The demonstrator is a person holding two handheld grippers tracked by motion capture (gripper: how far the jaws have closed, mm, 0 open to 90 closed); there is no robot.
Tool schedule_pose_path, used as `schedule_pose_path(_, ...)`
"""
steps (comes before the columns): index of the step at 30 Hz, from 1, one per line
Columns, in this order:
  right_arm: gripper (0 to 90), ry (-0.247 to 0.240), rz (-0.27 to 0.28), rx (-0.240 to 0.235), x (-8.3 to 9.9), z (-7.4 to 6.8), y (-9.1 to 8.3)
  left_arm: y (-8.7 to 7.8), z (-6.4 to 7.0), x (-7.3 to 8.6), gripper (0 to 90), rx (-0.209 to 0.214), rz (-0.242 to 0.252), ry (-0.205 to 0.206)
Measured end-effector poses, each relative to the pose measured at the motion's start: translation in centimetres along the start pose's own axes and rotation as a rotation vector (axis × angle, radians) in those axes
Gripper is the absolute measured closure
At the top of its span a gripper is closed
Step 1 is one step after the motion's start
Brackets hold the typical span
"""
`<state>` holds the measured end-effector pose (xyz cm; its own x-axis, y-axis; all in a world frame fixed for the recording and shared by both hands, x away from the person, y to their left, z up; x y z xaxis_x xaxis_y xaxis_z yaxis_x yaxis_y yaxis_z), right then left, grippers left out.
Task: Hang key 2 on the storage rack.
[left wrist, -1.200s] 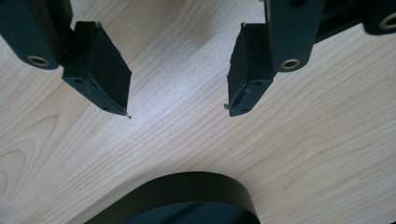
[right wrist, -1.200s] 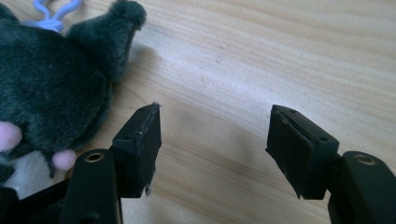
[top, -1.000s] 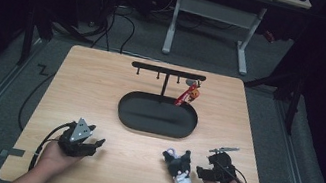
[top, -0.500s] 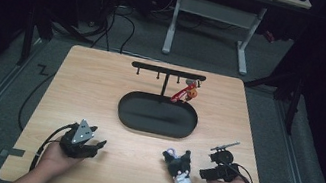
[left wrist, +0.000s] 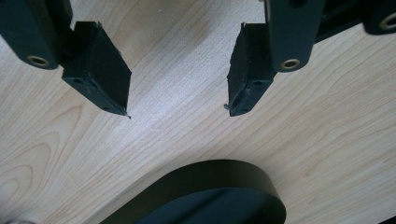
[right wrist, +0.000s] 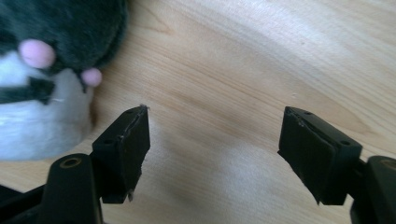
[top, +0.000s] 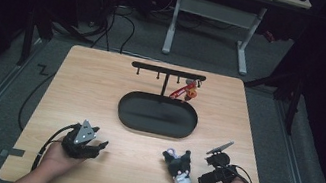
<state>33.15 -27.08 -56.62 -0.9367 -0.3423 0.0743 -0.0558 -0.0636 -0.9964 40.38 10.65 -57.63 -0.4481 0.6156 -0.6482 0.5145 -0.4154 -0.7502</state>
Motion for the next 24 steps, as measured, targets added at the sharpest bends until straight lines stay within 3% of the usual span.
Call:
schedule_pose_path(3,23.2,0.028,0.013,-0.021,-0.1,-0.5,-1.5,0.0,-0.1,0.1,39.7,0.003,-0.002,-0.004)
schedule_pose_path(7,17.2,0.012,0.038,-0.063,-0.6,-1.8,-3.3,-0.1,-0.2,0.1,39.7,0.003,0.002,-0.008)
schedule_pose_path(11,15.5,-0.009,0.036,-0.072,-1.0,-3.4,-4.1,-0.2,-0.2,0.1,39.6,0.001,0.002,-0.003)
schedule_pose_path(19,15.3,-0.079,0.031,-0.096,-1.8,-7.1,-4.4,-0.3,-0.2,0.2,39.5,0.005,0.003,0.002)
schedule_pose_path(24,15.5,-0.093,-0.002,-0.102,-1.9,-8.2,-3.1,-0.3,-0.1,0.2,39.5,0.01,0.004,0.007)
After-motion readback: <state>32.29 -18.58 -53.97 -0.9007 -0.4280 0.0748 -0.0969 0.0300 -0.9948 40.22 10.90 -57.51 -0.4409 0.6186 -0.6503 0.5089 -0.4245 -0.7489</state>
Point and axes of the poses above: each handheld gripper's, and its own axes: y roughly forward along the jaws, x roughly out of its underside, z roughly to its right, the point moved 10 cm from there along y, roughly forward along the jaws, and after that the axes turned 12 degrees about -z, right-handed, at the moved point
